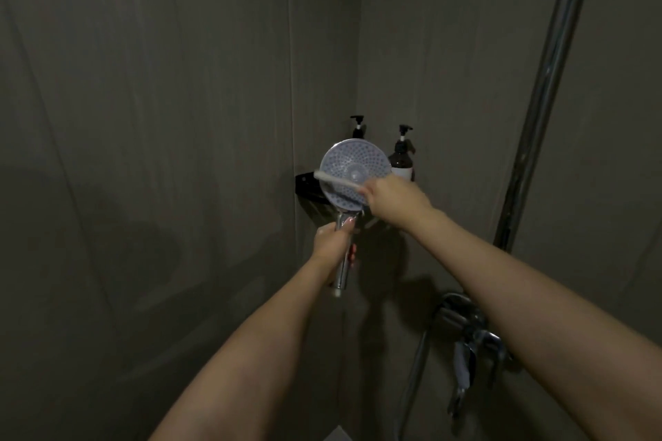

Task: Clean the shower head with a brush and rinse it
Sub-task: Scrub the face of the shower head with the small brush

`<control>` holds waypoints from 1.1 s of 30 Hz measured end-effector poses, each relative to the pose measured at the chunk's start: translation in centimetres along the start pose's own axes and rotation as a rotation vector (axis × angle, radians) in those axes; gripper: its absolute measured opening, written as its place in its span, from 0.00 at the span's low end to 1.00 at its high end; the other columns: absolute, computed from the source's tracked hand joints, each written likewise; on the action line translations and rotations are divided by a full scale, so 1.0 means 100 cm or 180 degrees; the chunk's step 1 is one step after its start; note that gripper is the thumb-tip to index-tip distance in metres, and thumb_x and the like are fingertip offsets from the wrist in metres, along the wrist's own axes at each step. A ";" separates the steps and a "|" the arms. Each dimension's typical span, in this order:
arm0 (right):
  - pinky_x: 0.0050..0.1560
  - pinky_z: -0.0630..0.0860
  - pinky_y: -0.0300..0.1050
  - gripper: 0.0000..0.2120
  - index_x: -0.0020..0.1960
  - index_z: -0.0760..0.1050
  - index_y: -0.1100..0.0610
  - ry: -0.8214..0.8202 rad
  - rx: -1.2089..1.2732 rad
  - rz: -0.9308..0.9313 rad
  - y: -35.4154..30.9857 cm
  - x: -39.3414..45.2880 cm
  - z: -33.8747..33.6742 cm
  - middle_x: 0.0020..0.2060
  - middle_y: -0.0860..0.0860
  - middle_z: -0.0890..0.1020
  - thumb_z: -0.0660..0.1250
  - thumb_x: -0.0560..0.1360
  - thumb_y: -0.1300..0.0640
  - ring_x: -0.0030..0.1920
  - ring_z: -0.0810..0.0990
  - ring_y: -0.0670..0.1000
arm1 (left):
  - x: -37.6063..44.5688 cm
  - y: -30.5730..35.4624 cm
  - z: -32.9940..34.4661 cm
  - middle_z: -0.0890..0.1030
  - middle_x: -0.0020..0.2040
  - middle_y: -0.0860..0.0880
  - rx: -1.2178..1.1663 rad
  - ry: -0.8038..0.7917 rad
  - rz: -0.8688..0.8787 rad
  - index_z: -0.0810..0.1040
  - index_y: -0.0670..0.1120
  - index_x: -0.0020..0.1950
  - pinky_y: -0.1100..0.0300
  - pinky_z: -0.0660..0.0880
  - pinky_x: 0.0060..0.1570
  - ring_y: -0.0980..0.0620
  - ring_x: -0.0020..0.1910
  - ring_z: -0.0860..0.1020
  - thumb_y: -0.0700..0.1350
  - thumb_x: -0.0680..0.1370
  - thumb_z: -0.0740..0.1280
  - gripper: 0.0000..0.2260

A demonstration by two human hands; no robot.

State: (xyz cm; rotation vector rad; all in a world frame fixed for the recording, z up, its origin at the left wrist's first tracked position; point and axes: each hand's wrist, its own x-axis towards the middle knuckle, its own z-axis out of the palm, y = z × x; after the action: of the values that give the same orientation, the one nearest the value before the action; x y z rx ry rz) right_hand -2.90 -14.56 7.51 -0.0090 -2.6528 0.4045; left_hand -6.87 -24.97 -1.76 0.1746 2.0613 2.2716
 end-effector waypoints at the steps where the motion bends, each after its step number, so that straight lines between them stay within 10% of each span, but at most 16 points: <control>1: 0.38 0.72 0.45 0.14 0.54 0.75 0.60 -0.0021 -0.0132 0.0074 0.003 0.003 0.003 0.45 0.57 0.79 0.54 0.80 0.55 0.41 0.77 0.56 | 0.000 0.001 -0.001 0.71 0.26 0.45 0.0005 0.0009 0.0005 0.71 0.45 0.33 0.64 0.68 0.22 0.53 0.19 0.69 0.51 0.77 0.64 0.15; 7: 0.26 0.62 0.41 0.18 0.56 0.77 0.64 0.0440 0.0657 0.0909 0.011 0.017 -0.003 0.49 0.60 0.80 0.51 0.82 0.56 0.30 0.68 0.48 | 0.003 0.001 -0.001 0.71 0.27 0.44 0.0031 0.0106 -0.0009 0.69 0.45 0.33 0.66 0.66 0.22 0.52 0.21 0.69 0.50 0.77 0.64 0.15; 13: 0.38 0.74 0.49 0.14 0.55 0.74 0.61 0.0044 -0.0206 -0.0234 -0.004 -0.005 0.005 0.45 0.59 0.80 0.53 0.81 0.56 0.42 0.79 0.57 | 0.006 0.002 -0.006 0.72 0.26 0.44 0.0094 0.0128 0.0046 0.72 0.45 0.33 0.64 0.68 0.23 0.52 0.20 0.70 0.50 0.77 0.63 0.15; 18: 0.29 0.63 0.41 0.17 0.55 0.75 0.64 0.0442 0.0546 0.0960 0.022 0.020 -0.005 0.40 0.56 0.74 0.52 0.82 0.56 0.31 0.67 0.51 | 0.006 -0.002 -0.006 0.73 0.25 0.44 0.0305 0.0143 0.0113 0.70 0.44 0.31 0.62 0.68 0.25 0.50 0.21 0.70 0.51 0.77 0.64 0.17; 24: 0.38 0.73 0.46 0.14 0.56 0.74 0.61 -0.0048 -0.0171 -0.0227 0.000 0.003 0.012 0.43 0.57 0.79 0.54 0.80 0.56 0.41 0.79 0.56 | 0.008 -0.002 -0.006 0.73 0.26 0.44 0.0291 0.0237 0.0147 0.71 0.44 0.31 0.63 0.68 0.24 0.51 0.20 0.70 0.49 0.78 0.64 0.16; 29: 0.33 0.67 0.43 0.16 0.58 0.76 0.63 0.0409 0.0705 0.1039 0.028 0.015 -0.001 0.44 0.59 0.79 0.52 0.81 0.58 0.35 0.71 0.52 | 0.006 -0.003 -0.007 0.73 0.26 0.43 0.0384 0.0171 0.0138 0.70 0.44 0.31 0.62 0.68 0.25 0.50 0.22 0.71 0.50 0.77 0.64 0.17; 33: 0.36 0.68 0.44 0.14 0.57 0.74 0.63 0.0298 -0.0069 0.0046 0.012 0.005 -0.004 0.45 0.60 0.80 0.54 0.81 0.58 0.39 0.76 0.56 | 0.007 -0.005 -0.007 0.72 0.26 0.43 0.0313 0.0222 0.0126 0.71 0.44 0.31 0.61 0.68 0.25 0.50 0.21 0.70 0.50 0.77 0.64 0.16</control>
State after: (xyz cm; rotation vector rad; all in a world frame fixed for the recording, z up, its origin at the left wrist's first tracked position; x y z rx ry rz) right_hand -3.30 -13.30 7.72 -0.0525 -2.5661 0.3708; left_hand -7.64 -25.50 -2.30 0.1445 2.2255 2.2305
